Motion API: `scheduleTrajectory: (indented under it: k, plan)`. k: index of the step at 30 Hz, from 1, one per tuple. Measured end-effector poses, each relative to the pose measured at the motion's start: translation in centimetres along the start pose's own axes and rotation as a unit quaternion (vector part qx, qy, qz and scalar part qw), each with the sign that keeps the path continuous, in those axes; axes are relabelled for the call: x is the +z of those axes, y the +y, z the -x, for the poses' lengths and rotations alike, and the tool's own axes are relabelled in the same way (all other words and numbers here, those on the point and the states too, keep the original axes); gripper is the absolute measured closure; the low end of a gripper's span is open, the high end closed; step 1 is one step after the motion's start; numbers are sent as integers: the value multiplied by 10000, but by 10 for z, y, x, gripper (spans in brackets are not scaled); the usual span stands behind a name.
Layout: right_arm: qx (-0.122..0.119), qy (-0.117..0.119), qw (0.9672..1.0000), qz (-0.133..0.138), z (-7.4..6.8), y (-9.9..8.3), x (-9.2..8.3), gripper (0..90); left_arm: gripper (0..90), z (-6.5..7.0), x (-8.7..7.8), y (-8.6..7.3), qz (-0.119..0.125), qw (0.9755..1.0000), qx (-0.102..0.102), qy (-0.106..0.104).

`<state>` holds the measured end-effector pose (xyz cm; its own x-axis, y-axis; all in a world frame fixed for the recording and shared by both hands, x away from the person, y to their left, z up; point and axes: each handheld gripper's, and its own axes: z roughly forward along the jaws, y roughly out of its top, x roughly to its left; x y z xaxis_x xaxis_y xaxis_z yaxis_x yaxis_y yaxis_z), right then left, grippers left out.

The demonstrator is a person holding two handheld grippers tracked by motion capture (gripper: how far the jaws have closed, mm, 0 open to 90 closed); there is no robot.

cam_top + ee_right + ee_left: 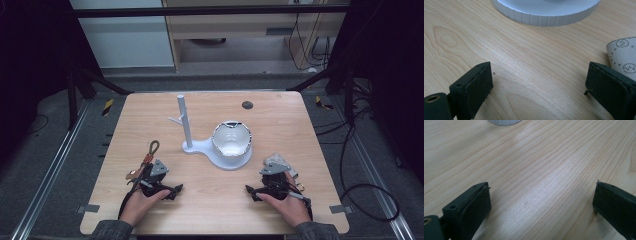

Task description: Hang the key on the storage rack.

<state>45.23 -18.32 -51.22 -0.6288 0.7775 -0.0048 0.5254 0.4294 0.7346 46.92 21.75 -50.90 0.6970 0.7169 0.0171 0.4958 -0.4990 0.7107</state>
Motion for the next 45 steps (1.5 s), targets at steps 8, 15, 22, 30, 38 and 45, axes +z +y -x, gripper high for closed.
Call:
scheduleTrajectory:
  k: [8, 15, 22, 30, 38, 45]
  plan:
    - [23, -6, 10000, -5, 0, 0, 0, 70, 40, -2, -5, 0, 67, 10000, -67, -11]
    - [37, -10, 10000, -2, -1, 0, 1, 65, 42, -9, -22, 12, 10, 9998, 13, 214]
    - [32, -23, 10000, -5, -1, 0, 0, 65, 41, -35, -32, 29, -508, 9967, -26, 629]
    - [54, -17, 10000, -21, -1, 0, 0, 64, 150, -65, -47, 42, -925, 9910, -394, 889]
    - [47, -11, 10000, -19, -1, 0, 0, 64, 343, -80, -51, 58, -1282, 9858, -564, 929]
    - [47, -10, 10000, -18, -1, 0, 0, 64, 440, -87, -36, 67, -1737, 9785, -639, 915]
